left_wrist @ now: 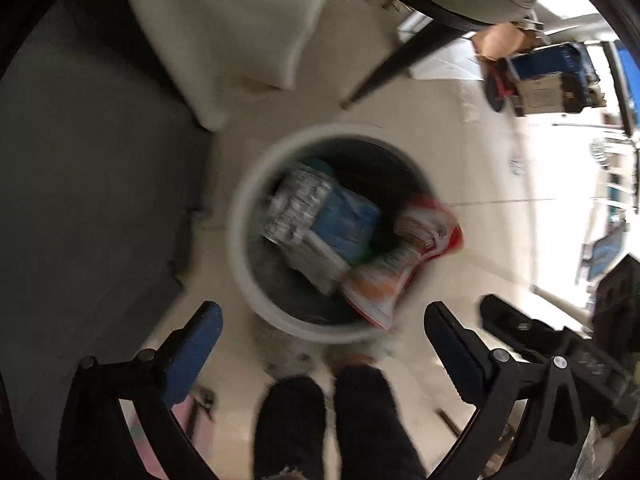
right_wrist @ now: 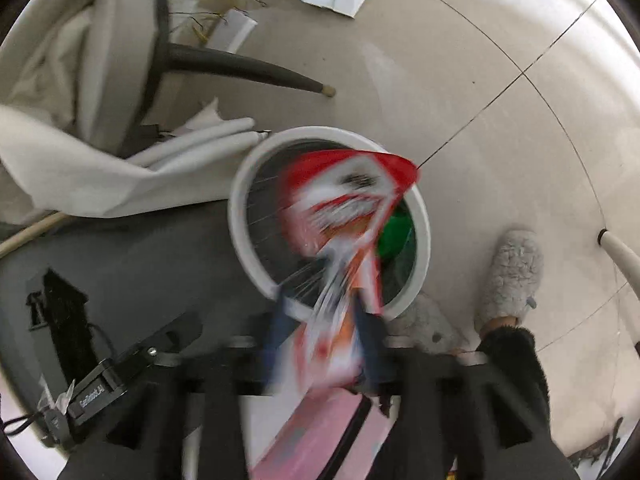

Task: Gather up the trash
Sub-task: 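Carry the foil pack and red snack bag to the bin and release both, then move both tools back from the bin toward the table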

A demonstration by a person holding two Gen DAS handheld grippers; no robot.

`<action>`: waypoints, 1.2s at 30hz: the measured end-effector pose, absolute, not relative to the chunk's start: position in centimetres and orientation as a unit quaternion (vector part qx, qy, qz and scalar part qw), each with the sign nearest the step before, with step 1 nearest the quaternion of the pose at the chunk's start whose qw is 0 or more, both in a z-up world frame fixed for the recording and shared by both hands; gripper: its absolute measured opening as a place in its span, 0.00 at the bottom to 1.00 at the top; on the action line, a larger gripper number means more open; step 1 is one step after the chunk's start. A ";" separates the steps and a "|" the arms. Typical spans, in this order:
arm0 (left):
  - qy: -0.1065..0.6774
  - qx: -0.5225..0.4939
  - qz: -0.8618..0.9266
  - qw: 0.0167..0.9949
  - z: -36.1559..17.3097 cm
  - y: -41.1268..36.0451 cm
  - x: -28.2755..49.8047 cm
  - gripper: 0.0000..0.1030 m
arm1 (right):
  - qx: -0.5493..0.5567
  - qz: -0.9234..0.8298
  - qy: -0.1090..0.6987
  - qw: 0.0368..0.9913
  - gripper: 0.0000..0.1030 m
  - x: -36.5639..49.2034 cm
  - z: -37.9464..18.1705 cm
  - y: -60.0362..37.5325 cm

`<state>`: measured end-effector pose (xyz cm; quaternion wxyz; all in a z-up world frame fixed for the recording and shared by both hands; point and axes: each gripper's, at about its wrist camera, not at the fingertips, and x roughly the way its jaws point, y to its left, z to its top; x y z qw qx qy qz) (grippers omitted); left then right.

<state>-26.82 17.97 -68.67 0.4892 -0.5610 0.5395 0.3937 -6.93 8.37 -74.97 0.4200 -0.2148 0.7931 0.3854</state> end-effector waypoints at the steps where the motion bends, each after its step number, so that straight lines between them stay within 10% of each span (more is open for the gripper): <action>1: 0.543 -0.552 0.401 0.489 -68.7 18.1 -26.6 1.00 | -0.229 0.386 0.784 0.428 0.67 -7.1 -75.0 8.4; 5: 0.585 -0.481 0.435 0.487 -68.1 17.1 -26.8 1.00 | -0.309 0.391 0.727 0.473 0.96 -7.9 -73.9 8.8; 22: 0.596 -0.417 0.459 0.510 -59.9 14.4 -26.0 1.00 | -0.414 0.411 0.604 0.543 0.97 -8.7 -64.9 7.3; 36: 0.567 -0.405 0.466 0.546 -40.6 11.2 -25.6 1.00 | -0.372 0.446 0.592 0.558 0.97 -8.2 -44.7 5.0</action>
